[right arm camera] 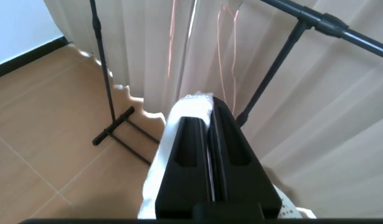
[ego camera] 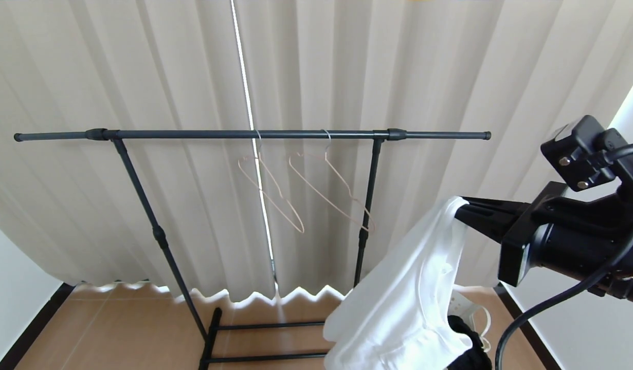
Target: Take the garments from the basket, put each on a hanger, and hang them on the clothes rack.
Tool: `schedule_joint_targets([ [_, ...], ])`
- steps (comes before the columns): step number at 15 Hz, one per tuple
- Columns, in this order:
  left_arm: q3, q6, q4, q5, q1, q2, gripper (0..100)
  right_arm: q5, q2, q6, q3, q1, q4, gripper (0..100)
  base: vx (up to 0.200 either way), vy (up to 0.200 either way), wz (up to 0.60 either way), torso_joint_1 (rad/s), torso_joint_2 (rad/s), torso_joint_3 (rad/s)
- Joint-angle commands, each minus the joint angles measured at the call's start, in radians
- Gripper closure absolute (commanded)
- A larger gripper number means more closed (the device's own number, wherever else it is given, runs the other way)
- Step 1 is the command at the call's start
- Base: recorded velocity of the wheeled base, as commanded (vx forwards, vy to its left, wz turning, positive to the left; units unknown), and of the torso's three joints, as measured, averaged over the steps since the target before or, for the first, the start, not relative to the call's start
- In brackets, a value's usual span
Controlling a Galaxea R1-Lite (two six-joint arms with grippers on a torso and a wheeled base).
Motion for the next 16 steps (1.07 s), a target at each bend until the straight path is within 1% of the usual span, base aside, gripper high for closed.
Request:
schedule_joint_targets([
  [1,-0.144,-0.027,-0.043,-0.040,-0.220,0.508,0,0.007,0.138,0.045,-0.082,0.081,-0.090,100,0.000,0.000,0.00,0.000,0.00,0.000],
  [2,-0.239,-0.102,-0.066,-0.064,-0.249,0.655,0,0.007,0.228,0.104,-0.160,0.079,-0.117,100,0.000,0.000,0.00,0.000,0.00,0.000],
  [3,-0.334,-0.167,-0.078,-0.070,-0.267,0.808,0,0.007,0.311,0.162,-0.225,0.072,-0.142,100,0.000,0.000,0.00,0.000,0.00,0.000],
  [4,-0.392,-0.205,-0.080,-0.069,-0.295,0.896,0,0.002,0.359,0.209,-0.253,0.061,-0.157,100,0.000,0.000,0.00,0.000,0.00,0.000],
  [5,-0.495,-0.253,-0.073,-0.060,-0.342,1.016,0,-0.012,0.406,0.268,-0.291,0.058,-0.154,100,0.000,0.000,0.00,0.000,0.00,0.000],
  [6,-0.540,-0.259,-0.072,-0.055,-0.356,1.060,0,-0.029,0.414,0.269,-0.294,0.059,-0.151,100,0.000,0.000,0.00,0.000,0.00,0.000],
  [8,-0.618,-0.268,-0.078,-0.035,-0.461,1.178,0,-0.092,0.417,0.268,-0.303,0.062,-0.154,100,0.000,0.000,0.00,0.000,0.00,0.000],
  [9,-0.656,-0.279,-0.083,-0.004,-0.507,1.240,0,-0.113,0.425,0.268,-0.314,0.064,-0.152,100,0.000,0.000,0.00,0.000,0.00,0.000],
  [10,-0.679,-0.286,-0.086,0.016,-0.531,1.272,0,-0.124,0.432,0.269,-0.320,0.064,-0.152,100,0.000,0.000,0.00,0.000,0.00,0.000],
  [11,-0.745,-0.336,-0.089,0.055,-0.582,1.359,0,-0.164,0.463,0.269,-0.338,0.075,-0.152,100,0.000,0.000,0.00,0.000,0.00,0.000],
  [13,-0.820,-0.386,-0.093,0.063,-0.612,1.447,0,-0.208,0.495,0.271,-0.355,0.098,-0.156,100,0.000,0.000,0.00,0.000,0.00,0.000],
  [16,-0.943,-0.444,-0.119,0.063,-0.651,1.583,0,-0.219,0.520,0.272,-0.368,0.130,-0.165,100,0.000,0.000,0.00,0.000,0.00,0.000],
])
